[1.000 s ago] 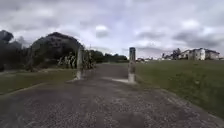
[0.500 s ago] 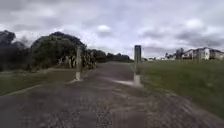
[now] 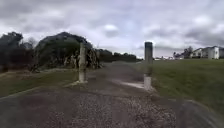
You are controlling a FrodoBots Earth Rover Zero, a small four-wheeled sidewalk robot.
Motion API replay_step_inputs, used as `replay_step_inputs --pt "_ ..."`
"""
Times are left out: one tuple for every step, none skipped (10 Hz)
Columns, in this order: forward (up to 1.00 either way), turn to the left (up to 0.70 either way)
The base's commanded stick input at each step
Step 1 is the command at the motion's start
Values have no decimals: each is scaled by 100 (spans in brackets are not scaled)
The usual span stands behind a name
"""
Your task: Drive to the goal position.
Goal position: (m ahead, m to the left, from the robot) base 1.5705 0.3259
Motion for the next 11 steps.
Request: replay_step_inputs --pt "70 0" --pt "70 0" --pt "70 0" --pt "70 0" --pt "68 0" --pt "65 0" --pt "63 0" --pt "60 0" --pt "39 0" --pt "9 0" --pt "9 0"
